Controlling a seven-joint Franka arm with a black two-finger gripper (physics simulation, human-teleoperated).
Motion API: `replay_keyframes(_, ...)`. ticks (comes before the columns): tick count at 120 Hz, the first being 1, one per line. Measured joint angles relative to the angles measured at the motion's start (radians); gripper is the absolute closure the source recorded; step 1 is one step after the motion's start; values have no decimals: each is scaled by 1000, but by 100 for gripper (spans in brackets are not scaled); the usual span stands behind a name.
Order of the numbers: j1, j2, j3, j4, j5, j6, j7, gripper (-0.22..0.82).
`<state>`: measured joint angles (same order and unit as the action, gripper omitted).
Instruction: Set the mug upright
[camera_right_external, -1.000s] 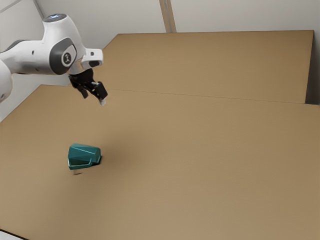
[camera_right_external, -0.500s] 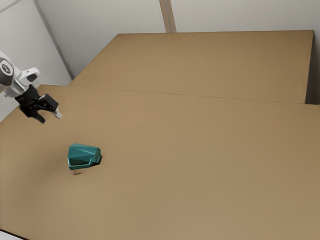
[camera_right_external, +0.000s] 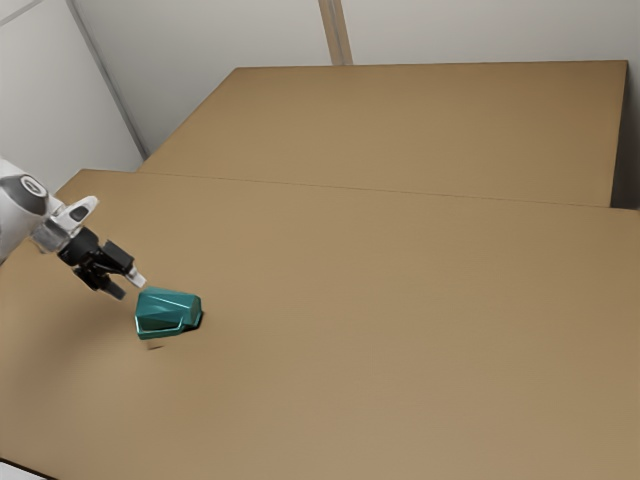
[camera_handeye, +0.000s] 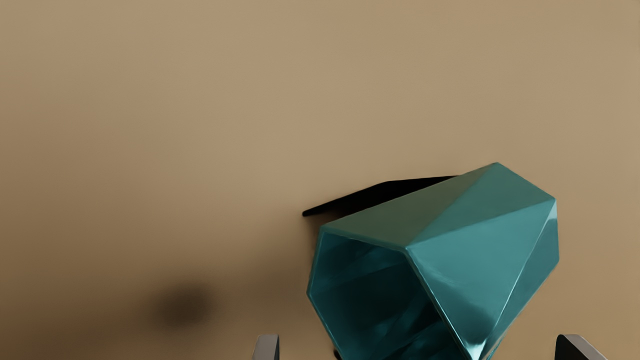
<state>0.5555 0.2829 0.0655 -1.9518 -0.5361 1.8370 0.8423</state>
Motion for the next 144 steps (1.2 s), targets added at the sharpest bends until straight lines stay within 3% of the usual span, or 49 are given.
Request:
replay_keyframes(65,3,51,-5,-43,-264,67,185,0)
replay_keyframes(107,0,-17,0,-128,-270,69,214,0)
replay_keyframes(113,-6,-19,0,-130,-270,68,216,5)
replay_keyframes(144,-10,-29,-1,-136,-269,69,222,49)
